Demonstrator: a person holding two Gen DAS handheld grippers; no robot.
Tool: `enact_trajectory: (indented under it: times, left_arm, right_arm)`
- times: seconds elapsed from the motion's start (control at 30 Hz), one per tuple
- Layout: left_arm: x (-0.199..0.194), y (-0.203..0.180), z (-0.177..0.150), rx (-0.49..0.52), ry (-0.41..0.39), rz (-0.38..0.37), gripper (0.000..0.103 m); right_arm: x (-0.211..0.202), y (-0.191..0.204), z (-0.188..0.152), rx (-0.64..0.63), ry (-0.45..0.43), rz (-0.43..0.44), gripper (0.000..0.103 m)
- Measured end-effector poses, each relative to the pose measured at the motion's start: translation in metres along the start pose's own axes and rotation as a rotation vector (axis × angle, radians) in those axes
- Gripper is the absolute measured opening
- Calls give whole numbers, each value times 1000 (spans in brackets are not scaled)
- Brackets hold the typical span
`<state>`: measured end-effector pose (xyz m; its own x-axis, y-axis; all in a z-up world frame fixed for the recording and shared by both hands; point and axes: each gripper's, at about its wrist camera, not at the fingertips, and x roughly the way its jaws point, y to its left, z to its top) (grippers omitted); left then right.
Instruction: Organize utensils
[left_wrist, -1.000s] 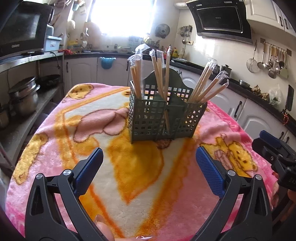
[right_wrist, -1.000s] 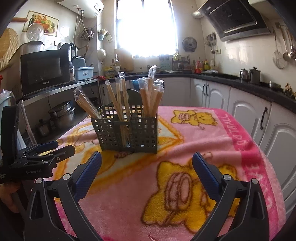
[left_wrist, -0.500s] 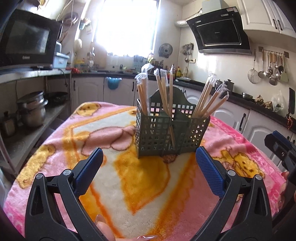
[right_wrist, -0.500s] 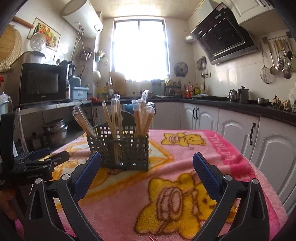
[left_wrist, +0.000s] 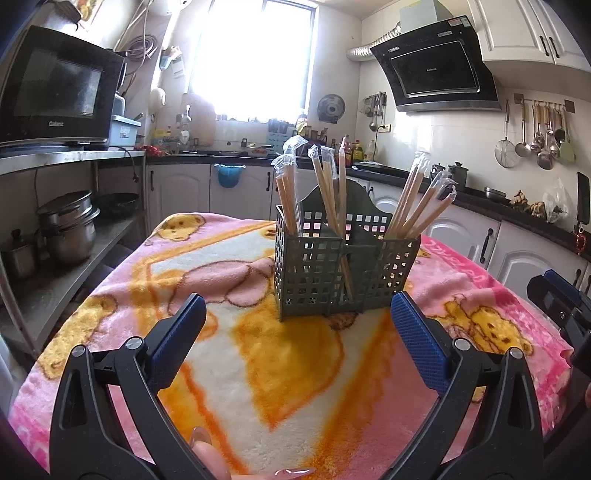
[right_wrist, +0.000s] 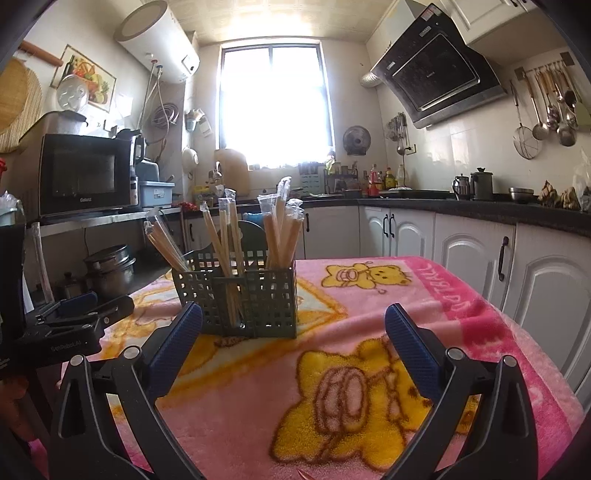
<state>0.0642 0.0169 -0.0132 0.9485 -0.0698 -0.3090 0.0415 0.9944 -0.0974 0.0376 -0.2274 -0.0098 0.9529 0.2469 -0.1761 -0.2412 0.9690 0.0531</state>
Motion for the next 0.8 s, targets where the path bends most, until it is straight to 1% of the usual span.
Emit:
enact_trajectory:
  times: [0.8]
  left_arm:
    - [0, -1, -1, 7, 1, 0, 93]
  right_arm:
    - [-1, 0, -1, 6, 1, -4, 96]
